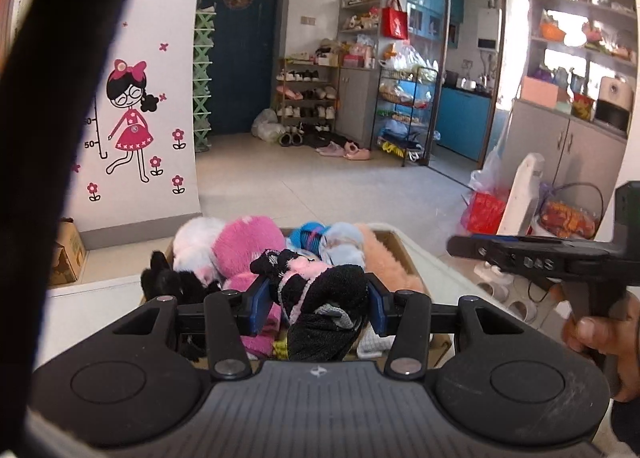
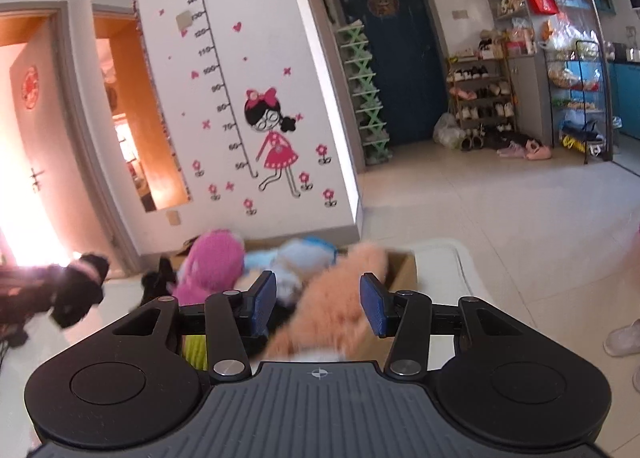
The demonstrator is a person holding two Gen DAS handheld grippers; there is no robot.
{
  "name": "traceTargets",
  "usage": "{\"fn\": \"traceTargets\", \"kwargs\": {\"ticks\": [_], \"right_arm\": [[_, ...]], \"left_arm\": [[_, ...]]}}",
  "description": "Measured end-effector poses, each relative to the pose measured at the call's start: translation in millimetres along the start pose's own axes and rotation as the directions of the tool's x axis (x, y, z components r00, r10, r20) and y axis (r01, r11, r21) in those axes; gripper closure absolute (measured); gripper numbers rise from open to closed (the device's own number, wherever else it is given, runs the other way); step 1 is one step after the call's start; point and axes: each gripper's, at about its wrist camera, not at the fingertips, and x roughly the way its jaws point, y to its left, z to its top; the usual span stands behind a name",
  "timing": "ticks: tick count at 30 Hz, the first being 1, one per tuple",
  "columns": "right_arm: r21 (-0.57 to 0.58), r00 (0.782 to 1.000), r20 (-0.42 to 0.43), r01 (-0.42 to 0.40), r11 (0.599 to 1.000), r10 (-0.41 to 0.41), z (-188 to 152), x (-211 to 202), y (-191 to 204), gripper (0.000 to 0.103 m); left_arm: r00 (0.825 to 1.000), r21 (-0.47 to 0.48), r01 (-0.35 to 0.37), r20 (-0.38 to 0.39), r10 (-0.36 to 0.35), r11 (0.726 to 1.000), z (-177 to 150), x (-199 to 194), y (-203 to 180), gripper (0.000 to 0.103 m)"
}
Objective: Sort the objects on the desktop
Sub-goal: 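Lift the black knit doll with the left tool and carry it over the box, then carry the striped knit doll over the box with the right tool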
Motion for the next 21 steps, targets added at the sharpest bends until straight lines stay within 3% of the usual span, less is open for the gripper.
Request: {"fn": "traceTargets", "kwargs": {"ticks": [4,10,21], "right_arm": [[-0.069,0.996,-0.073,-0.056,0.996,0.051,-36,-30,8,0.048],[-0.159,0.964,-0.226,-0.179,0.971,0.141,-98,-72,43,0.047],[-0.207,0.943,-0.297,-0.216,0.954,0.149,-124,-69,66,0.042]], "left_arm": [[1.000,-0.019,0.005,-0.009,-0.005,1.000,-12,-14,4,0.059],[1.000,-0.031,-0.002,-0.011,0.002,1.000,-22,-41,6,0.059],[1.000,-0.045,0.004,0.015,-0.004,0.999,-25,-65,3,0.059]]}}
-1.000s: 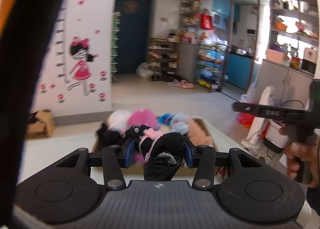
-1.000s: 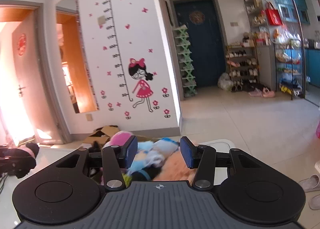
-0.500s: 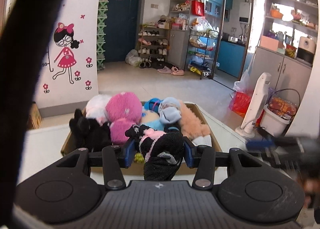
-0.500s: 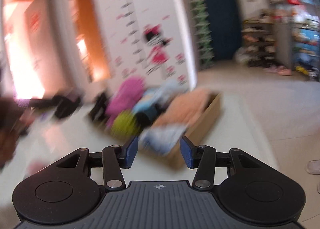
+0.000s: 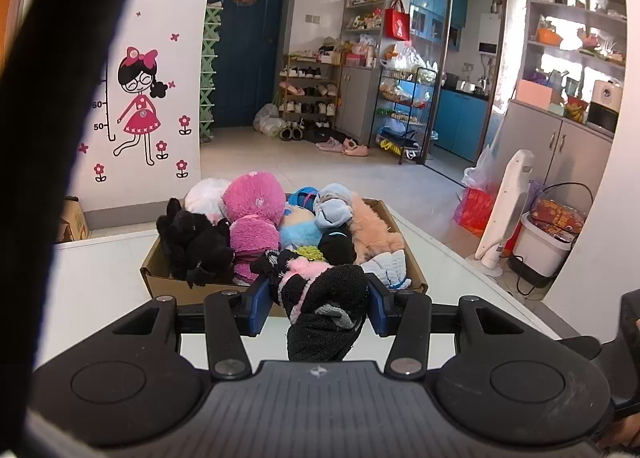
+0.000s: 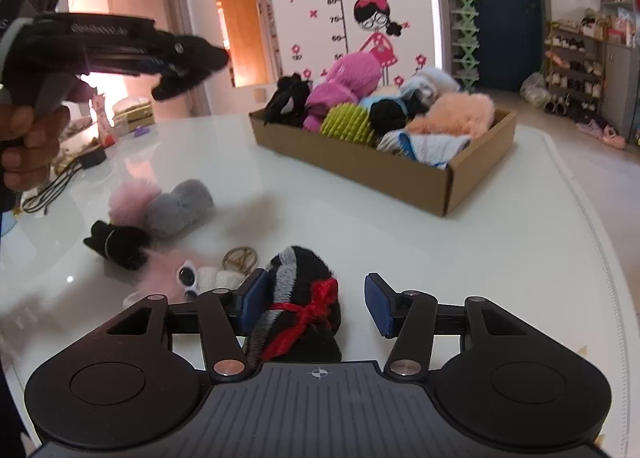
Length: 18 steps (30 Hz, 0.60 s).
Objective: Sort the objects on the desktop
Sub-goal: 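Carry the striped knit doll over the box with the right tool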
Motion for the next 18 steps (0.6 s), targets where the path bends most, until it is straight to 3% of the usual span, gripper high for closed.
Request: {"fn": "traceTargets", "kwargs": {"ticks": [6,8,18], "right_arm": [[-0.004,0.999,-0.038,-0.031,1.000,0.030,-8,7,10,0.041],[-0.017,0.998,-0.057,-0.028,0.999,0.027,-10,12,16,0.048],[-0.014,1.000,0.018,0.002,1.000,-0.002,-4,-4,19,0.052]], "left_arm": [[1.000,-0.018,-0.006,-0.006,0.006,1.000,-5,-1,4,0.059],[1.000,-0.020,-0.009,-0.006,0.009,1.000,-6,-2,6,0.059],[1.000,-0.026,-0.015,-0.002,0.015,1.000,-7,-6,8,0.059]]}}
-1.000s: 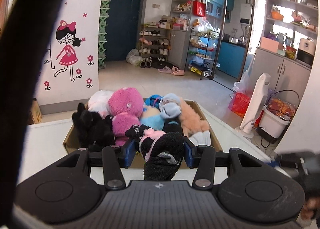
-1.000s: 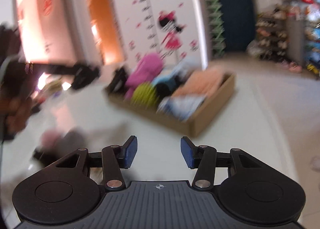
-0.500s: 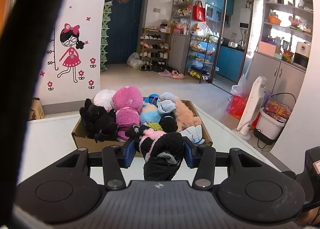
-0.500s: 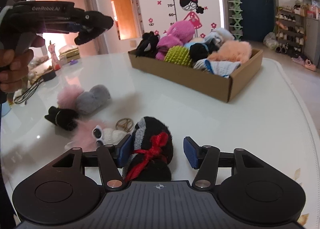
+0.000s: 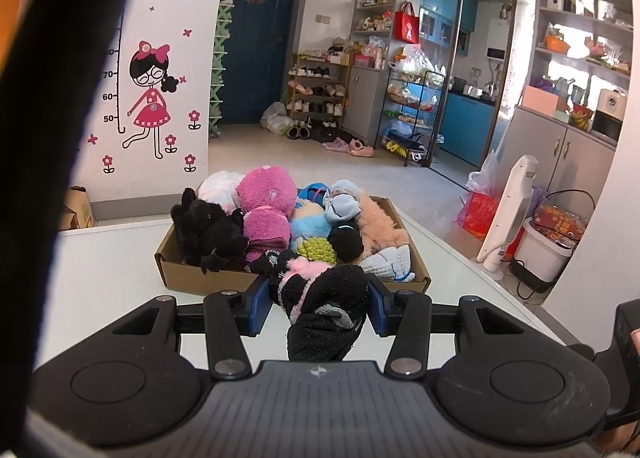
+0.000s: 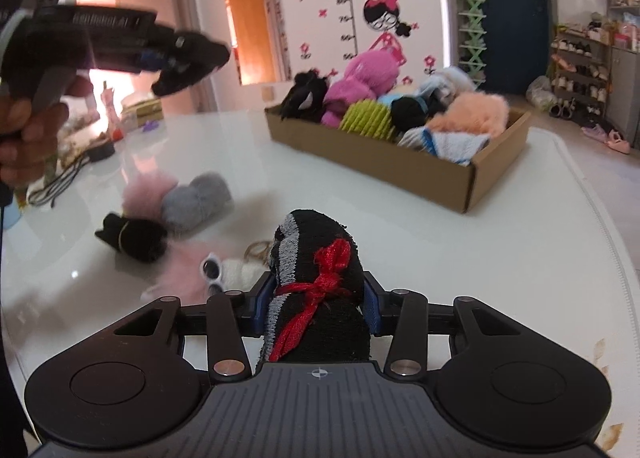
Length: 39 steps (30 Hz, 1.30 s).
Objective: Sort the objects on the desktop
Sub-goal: 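Carry the striped knit doll over the box with the right tool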
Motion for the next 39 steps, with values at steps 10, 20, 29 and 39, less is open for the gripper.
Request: {"fn": "traceTargets", "kwargs": {"ticks": [10,20,29,39], "right_arm": [[0.050,0.992,0.096,0.080,0.996,-0.085,36,-26,-33,0.052],[0.079,0.971,0.173,0.154,0.985,-0.165,103,-25,-76,0.052],[0.100,0.962,0.183,0.186,0.977,-0.202,164,-1,-118,0.052],[0.102,0.962,0.122,0.231,0.968,-0.243,198,47,-149,0.052]], "left_arm": [[1.000,0.034,0.011,0.003,-0.011,0.999,13,9,-6,0.058],[1.000,0.089,0.026,-0.011,-0.025,0.996,32,44,-21,0.058],[0.999,0.135,0.027,-0.038,-0.022,0.991,49,80,-32,0.058],[0.996,0.173,0.006,-0.093,0.011,0.985,50,116,-40,0.058]]}}
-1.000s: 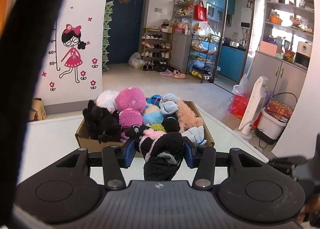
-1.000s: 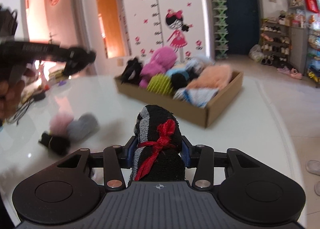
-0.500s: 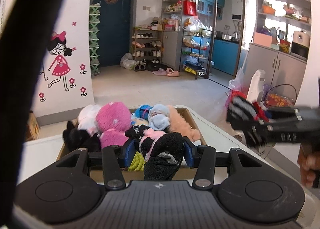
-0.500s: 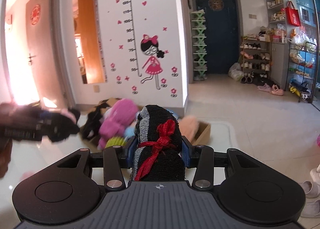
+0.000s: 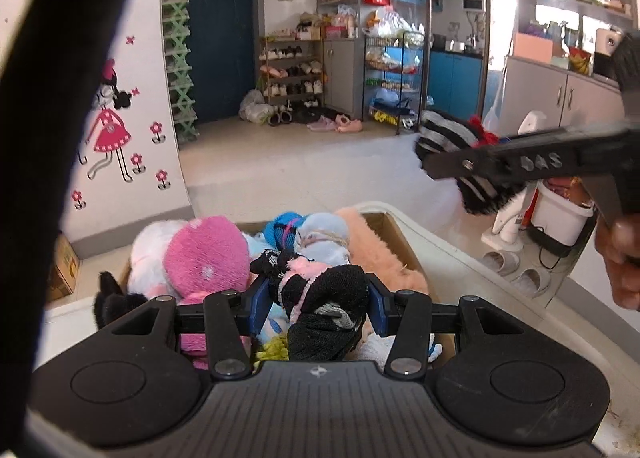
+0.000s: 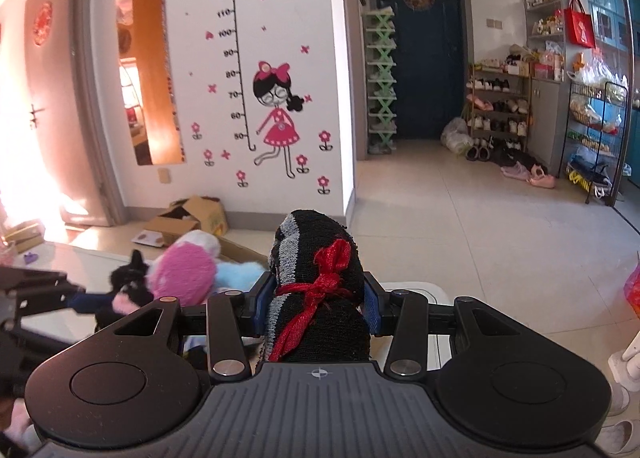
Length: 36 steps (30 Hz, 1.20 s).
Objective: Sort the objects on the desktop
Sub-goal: 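Carry the striped knit doll over the box with the right tool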
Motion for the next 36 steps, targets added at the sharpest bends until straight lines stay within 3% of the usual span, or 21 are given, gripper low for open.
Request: {"fn": "traceTargets", "kwargs": {"ticks": [15,31,36], "right_arm": [[-0.011,0.993,-0.112,0.045,0.999,-0.046,-13,68,-3,0.052],[-0.017,0.980,-0.186,0.063,0.998,-0.065,-21,103,-4,0.051],[-0.050,0.970,-0.226,0.075,0.996,-0.084,-30,113,2,0.040]], "left_arm": [[0.998,0.035,0.058,-0.016,-0.058,0.998,-4,12,6,0.058],[1.000,0.056,0.016,-0.024,-0.014,0.998,7,29,17,0.058],[0.998,0.032,-0.007,-0.062,0.009,0.999,2,50,22,0.047]]}}
